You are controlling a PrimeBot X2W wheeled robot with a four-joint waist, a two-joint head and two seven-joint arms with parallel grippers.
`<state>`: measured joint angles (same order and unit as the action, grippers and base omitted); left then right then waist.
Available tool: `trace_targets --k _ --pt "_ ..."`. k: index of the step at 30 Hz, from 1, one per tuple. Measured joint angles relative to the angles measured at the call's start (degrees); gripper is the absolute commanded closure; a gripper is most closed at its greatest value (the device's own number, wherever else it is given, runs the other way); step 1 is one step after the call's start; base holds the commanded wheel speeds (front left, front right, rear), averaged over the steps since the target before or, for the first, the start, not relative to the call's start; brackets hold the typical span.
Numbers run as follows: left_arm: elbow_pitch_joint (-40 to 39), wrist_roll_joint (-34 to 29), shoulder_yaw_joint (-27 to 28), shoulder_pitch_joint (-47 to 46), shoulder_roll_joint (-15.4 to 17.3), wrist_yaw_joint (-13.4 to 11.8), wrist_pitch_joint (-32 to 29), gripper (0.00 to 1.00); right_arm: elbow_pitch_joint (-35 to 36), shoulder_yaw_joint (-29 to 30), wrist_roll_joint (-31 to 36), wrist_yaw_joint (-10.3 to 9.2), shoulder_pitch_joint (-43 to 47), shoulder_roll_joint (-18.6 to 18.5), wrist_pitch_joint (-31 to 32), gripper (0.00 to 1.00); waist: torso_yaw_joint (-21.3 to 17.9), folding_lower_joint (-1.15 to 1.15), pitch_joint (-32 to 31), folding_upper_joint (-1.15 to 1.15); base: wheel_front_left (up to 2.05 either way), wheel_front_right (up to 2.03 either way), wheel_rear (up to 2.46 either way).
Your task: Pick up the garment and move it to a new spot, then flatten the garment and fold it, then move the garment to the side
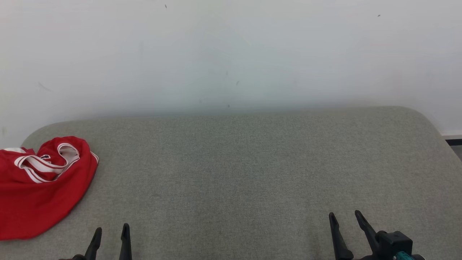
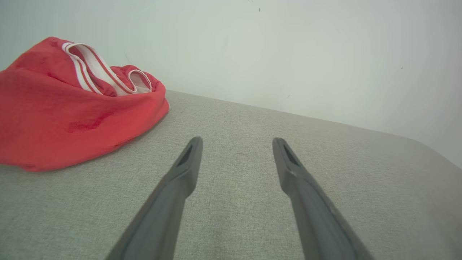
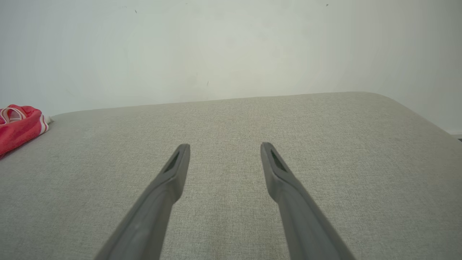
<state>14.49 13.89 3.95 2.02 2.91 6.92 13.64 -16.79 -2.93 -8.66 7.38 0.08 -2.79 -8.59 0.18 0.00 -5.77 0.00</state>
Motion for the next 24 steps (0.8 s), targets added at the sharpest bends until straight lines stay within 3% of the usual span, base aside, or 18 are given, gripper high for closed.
trace_targets --k 13,24 --pt "0.60 -4.69 0.32 0.31 0.00 0.14 1.31 0.00 -0.46 -0.56 5.08 0.01 0.13 -0.01 -1.27 0.00 -0.11 0.00 -0.64 0.00 0.00 0.00 0.00" --pt "1.08 -4.74 0.49 0.31 -0.01 0.24 1.48 0.00 -0.49 -0.62 5.15 0.01 0.29 -0.01 -1.54 0.00 -0.03 0.00 -0.61 0.00 0.00 0.00 0.00"
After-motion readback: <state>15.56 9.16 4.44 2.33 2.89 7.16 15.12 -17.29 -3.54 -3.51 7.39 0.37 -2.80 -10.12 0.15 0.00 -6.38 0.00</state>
